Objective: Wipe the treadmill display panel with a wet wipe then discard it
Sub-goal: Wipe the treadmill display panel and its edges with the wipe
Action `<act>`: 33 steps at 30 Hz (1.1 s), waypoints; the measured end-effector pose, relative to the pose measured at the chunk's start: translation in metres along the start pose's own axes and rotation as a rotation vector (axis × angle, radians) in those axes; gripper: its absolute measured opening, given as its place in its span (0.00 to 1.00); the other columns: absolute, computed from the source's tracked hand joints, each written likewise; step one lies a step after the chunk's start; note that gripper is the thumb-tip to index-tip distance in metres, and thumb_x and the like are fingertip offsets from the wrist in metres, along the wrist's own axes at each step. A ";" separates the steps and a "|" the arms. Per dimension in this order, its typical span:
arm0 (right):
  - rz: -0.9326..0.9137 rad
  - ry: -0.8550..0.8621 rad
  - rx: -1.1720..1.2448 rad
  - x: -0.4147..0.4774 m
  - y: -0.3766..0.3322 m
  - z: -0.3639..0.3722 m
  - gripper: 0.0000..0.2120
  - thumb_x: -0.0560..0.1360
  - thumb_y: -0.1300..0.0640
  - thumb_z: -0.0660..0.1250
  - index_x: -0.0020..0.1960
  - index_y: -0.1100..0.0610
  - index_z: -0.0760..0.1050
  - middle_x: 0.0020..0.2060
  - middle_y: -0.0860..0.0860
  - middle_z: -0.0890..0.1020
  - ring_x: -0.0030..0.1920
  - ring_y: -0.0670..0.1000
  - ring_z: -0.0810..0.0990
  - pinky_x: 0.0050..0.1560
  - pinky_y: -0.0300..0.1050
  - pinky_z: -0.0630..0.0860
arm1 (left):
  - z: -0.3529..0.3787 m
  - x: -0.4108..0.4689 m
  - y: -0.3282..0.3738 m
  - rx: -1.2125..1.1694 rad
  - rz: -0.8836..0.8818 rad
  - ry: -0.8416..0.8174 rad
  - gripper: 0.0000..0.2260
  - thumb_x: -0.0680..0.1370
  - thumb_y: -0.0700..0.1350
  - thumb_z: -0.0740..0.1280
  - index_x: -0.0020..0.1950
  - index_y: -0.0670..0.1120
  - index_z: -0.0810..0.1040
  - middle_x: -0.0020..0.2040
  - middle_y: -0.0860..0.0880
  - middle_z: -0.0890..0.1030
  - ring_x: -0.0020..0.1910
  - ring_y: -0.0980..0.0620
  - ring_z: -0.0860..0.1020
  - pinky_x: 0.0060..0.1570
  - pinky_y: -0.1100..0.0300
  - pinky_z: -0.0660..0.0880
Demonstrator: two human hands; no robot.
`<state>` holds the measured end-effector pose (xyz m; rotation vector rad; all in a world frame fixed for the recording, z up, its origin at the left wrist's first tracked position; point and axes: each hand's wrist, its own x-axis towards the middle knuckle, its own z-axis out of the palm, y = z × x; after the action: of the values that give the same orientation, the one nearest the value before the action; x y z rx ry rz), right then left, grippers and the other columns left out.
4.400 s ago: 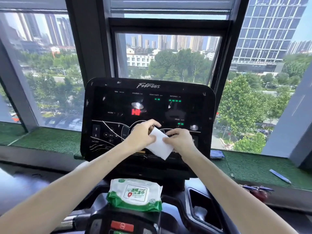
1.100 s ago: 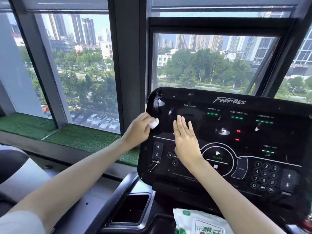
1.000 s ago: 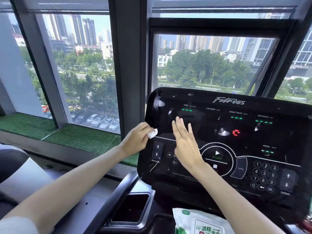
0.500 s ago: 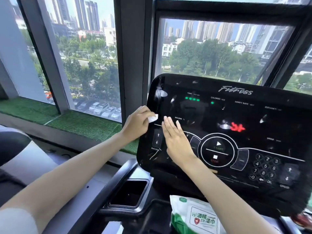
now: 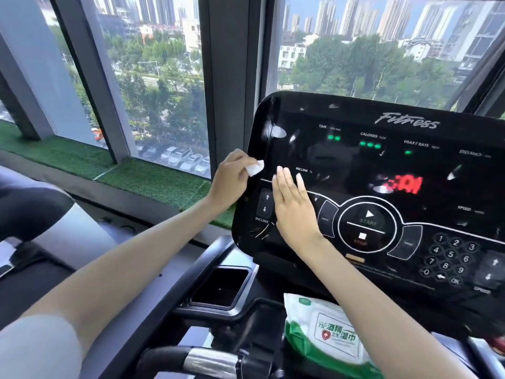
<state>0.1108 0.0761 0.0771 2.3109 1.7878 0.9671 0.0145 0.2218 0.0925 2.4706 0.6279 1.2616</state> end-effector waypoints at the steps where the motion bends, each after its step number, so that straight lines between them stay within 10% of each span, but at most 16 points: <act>1: -0.002 0.010 -0.002 0.000 0.001 0.001 0.30 0.72 0.62 0.44 0.73 0.68 0.50 0.74 0.63 0.53 0.75 0.59 0.51 0.74 0.56 0.49 | 0.000 -0.010 -0.003 0.007 0.023 -0.037 0.13 0.73 0.28 0.61 0.50 0.39 0.81 0.46 0.46 0.77 0.46 0.54 0.75 0.49 0.71 0.69; 6: 0.002 0.077 0.022 0.002 0.001 0.007 0.29 0.71 0.62 0.49 0.72 0.68 0.56 0.73 0.63 0.59 0.74 0.59 0.56 0.73 0.56 0.53 | -0.001 -0.063 -0.016 -0.053 0.145 -0.223 0.16 0.69 0.25 0.59 0.47 0.38 0.81 0.44 0.44 0.78 0.47 0.54 0.74 0.50 0.70 0.69; 12: -0.001 0.001 -0.010 0.002 0.004 -0.002 0.30 0.74 0.60 0.57 0.73 0.67 0.53 0.73 0.63 0.56 0.74 0.59 0.54 0.74 0.57 0.47 | -0.007 -0.008 0.002 -0.045 -0.104 0.100 0.13 0.73 0.28 0.61 0.50 0.39 0.81 0.45 0.45 0.78 0.43 0.54 0.75 0.46 0.72 0.69; 18: -0.027 -0.024 -0.026 0.000 0.003 -0.008 0.30 0.77 0.59 0.53 0.74 0.68 0.45 0.74 0.65 0.49 0.75 0.60 0.46 0.73 0.59 0.43 | -0.008 -0.067 -0.019 0.026 0.184 -0.233 0.16 0.69 0.23 0.61 0.48 0.38 0.81 0.45 0.43 0.78 0.47 0.53 0.72 0.50 0.65 0.71; 24: -0.026 -0.011 -0.002 -0.001 0.004 -0.006 0.31 0.75 0.62 0.53 0.74 0.68 0.45 0.74 0.63 0.49 0.75 0.59 0.47 0.73 0.59 0.46 | -0.015 -0.002 0.002 0.005 -0.061 0.005 0.14 0.73 0.26 0.60 0.50 0.38 0.81 0.46 0.45 0.78 0.45 0.51 0.75 0.47 0.62 0.72; 33: -0.002 0.051 0.023 0.001 0.003 -0.002 0.30 0.71 0.64 0.47 0.73 0.66 0.55 0.74 0.62 0.57 0.74 0.58 0.54 0.73 0.57 0.49 | -0.003 -0.047 -0.008 0.058 0.186 -0.230 0.14 0.71 0.25 0.61 0.49 0.37 0.81 0.45 0.44 0.77 0.46 0.48 0.76 0.50 0.55 0.74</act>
<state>0.1123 0.0749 0.0804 2.3181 1.8287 1.0193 -0.0147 0.2050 0.0580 2.7220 0.3886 1.0102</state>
